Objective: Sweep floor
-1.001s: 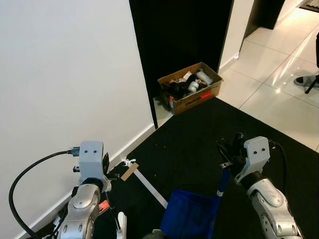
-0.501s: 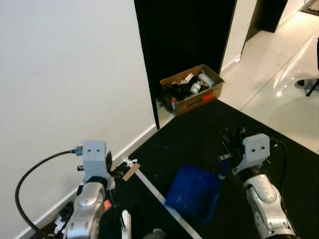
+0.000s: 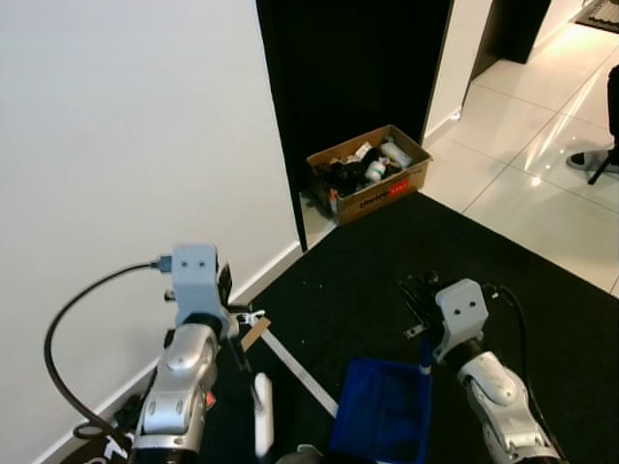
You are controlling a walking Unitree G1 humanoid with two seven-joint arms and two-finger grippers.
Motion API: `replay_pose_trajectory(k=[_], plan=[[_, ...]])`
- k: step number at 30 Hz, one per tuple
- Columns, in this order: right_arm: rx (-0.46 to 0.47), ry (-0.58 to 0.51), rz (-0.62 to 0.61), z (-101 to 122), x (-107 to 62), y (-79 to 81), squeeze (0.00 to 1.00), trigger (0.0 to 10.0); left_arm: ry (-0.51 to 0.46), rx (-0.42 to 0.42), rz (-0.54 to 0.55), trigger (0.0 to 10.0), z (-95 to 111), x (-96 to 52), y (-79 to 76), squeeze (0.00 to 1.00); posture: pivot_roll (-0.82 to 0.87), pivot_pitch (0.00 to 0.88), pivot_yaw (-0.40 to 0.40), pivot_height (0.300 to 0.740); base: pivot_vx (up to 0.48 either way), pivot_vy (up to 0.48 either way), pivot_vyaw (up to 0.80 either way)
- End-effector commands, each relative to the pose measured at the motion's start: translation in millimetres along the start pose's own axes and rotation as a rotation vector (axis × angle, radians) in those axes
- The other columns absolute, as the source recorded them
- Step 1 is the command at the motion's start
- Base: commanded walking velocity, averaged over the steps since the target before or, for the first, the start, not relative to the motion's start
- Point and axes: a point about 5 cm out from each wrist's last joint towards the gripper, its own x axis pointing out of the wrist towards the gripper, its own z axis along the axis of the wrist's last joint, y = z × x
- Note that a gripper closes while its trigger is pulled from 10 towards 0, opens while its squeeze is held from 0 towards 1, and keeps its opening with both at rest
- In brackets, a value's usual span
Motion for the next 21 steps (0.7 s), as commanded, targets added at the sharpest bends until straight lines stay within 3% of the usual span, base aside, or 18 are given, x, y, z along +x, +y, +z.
replay_pose_trajectory(k=[1, 7, 13, 21], plan=[[-0.015, -0.037, 0.033, 3.9, 3.4, 4.0, 0.00, 10.0, -0.056, -0.012, -0.009, 10.0, 20.8, -1.9, 7.8, 0.00, 0.08, 0.193, 0.101, 0.740, 0.000, 0.000, 0.00], [0.020, -0.017, 0.089, -2.3, 7.3, 14.5, 0.00, 10.0, -0.042, -0.100, -0.032, 10.0, 27.2, -3.6, 2.6, 0.00, 0.11, 0.191, 0.100, 0.740, 0.000, 0.000, 0.00], [0.114, -0.035, 0.155, -1.2, 8.9, 28.4, 0.00, 10.0, 0.024, -0.118, -0.010, 10.0, 11.4, -8.5, -4.6, 0.00, 0.12, 0.183, 0.095, 0.740, 0.000, 0.000, 0.00], [0.107, -0.065, 0.122, 3.4, 8.7, 17.3, 0.00, 10.0, 0.070, -0.039, 0.043, 10.0, 6.4, -10.3, 8.9, 0.00, 0.11, 0.175, 0.092, 0.740, 0.000, 0.000, 0.00]])
